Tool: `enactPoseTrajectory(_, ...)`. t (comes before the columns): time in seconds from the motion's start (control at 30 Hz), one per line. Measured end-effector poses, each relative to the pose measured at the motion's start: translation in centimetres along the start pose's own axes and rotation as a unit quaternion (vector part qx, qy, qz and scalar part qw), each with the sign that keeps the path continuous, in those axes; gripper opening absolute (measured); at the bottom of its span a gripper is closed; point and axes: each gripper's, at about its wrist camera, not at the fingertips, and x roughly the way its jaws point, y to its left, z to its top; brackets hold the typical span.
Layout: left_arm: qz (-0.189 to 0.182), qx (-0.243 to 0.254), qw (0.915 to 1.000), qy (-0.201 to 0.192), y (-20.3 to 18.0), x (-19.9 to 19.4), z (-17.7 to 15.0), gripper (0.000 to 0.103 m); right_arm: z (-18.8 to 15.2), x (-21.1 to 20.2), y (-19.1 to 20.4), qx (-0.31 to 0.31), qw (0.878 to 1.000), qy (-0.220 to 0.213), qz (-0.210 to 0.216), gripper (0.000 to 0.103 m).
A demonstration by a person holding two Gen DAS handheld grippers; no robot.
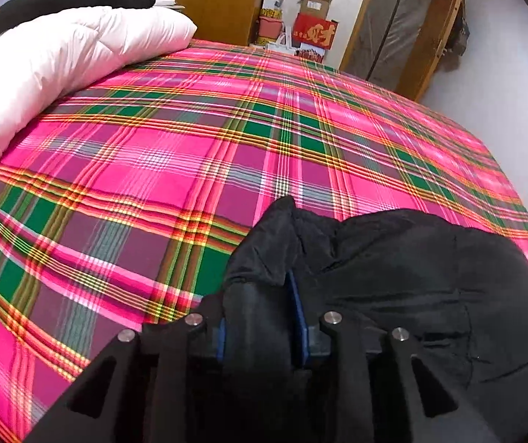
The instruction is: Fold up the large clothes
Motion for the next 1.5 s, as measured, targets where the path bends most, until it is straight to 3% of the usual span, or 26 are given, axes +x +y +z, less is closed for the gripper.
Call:
enactPoseTrajectory(0.1, 0.018, 0.004, 0.9998, -0.008, -0.5, -0.1, -0.3, 0.036, -0.1, 0.0, 0.6, -0.012, 1.0, 0.0, -0.019, 0.017)
enactPoseTrajectory(0.23, 0.041, 0.011, 0.999, 0.013, -0.6, -1.3, 1.5, 0.039, 1.1, -2.7, 1.7, -0.028, 0.998, -0.003, -0.055, 0.021)
enactPoseTrajectory(0.37, 0.022, -0.012, 0.9997, 0.003, 0.5, -4.9, 3.3, 0.041, 2.1, -8.4, 1.8, -0.01, 0.996, -0.067, -0.054, 0.024)
enactPoseTrajectory(0.47, 0.03, -0.014, 0.9988, -0.036, 0.5, -8.5, 4.1, 0.041, 1.3, -13.2, 2.5, 0.002, 0.993, -0.118, -0.029, 0.025)
enactPoseTrajectory(0.57, 0.012, -0.015, 0.9963, -0.084, -0.6, -12.7, 3.4, 0.047, -0.7, -15.6, 5.1, -0.013, 0.99, -0.139, 0.009, 0.026)
enactPoseTrajectory(0.7, -0.059, 0.041, 0.991, -0.114, -6.2, -15.9, -0.3, 0.056, -3.3, -14.2, 9.3, -0.048, 0.991, -0.124, 0.031, 0.026)
enactPoseTrajectory(0.8, -0.086, 0.116, 0.986, -0.084, -11.5, -13.9, -2.8, 0.056, -4.4, -10.6, 10.9, -0.063, 0.993, -0.094, 0.022, 0.026)
enactPoseTrajectory(0.9, -0.052, 0.182, 0.9812, -0.037, -14.9, -8.6, -4.7, 0.058, -4.1, -6.9, 10.3, -0.067, 0.994, -0.084, -0.017, 0.03)
enactPoseTrajectory(1.0, -0.041, 0.168, 0.9847, -0.024, -14.6, -4.9, -5.2, 0.058, -3.7, -4.4, 8.8, -0.047, 0.996, -0.069, 0.003, 0.032)
enactPoseTrajectory(1.13, -0.016, 0.176, 0.9838, -0.029, -15.4, -3.2, -5.4, 0.059, -3.8, -2.3, 8.9, -0.055, 0.996, -0.07, -0.013, 0.032)
enactPoseTrajectory(1.23, -0.018, 0.167, 0.9855, -0.026, -15.2, -2.7, -5.4, 0.059, -3.6, -1.8, 9.2, -0.055, 0.996, -0.066, -0.018, 0.032)
enactPoseTrajectory(1.33, -0.016, 0.165, 0.9858, -0.025, -15.1, -2.8, -5.3, 0.058, -3.4, -2.5, 9.1, -0.055, 0.997, -0.058, -0.02, 0.032)
enactPoseTrajectory(1.4, -0.009, 0.171, 0.9853, -0.004, -15.6, -3.4, -4.7, 0.058, -2.6, -3.8, 9.3, -0.048, 0.997, -0.049, -0.025, 0.033)
enactPoseTrajectory(1.47, -0.027, 0.157, 0.9872, 0.006, -15.0, -5.1, -3.5, 0.055, -2.2, -6.0, 9.2, -0.045, 0.997, -0.065, -0.023, 0.033)
enactPoseTrajectory(1.5, -0.038, 0.155, 0.9871, -0.007, -14.5, -6.7, -2.8, 0.055, -2.2, -7.5, 9.0, -0.047, 0.995, -0.085, -0.021, 0.033)
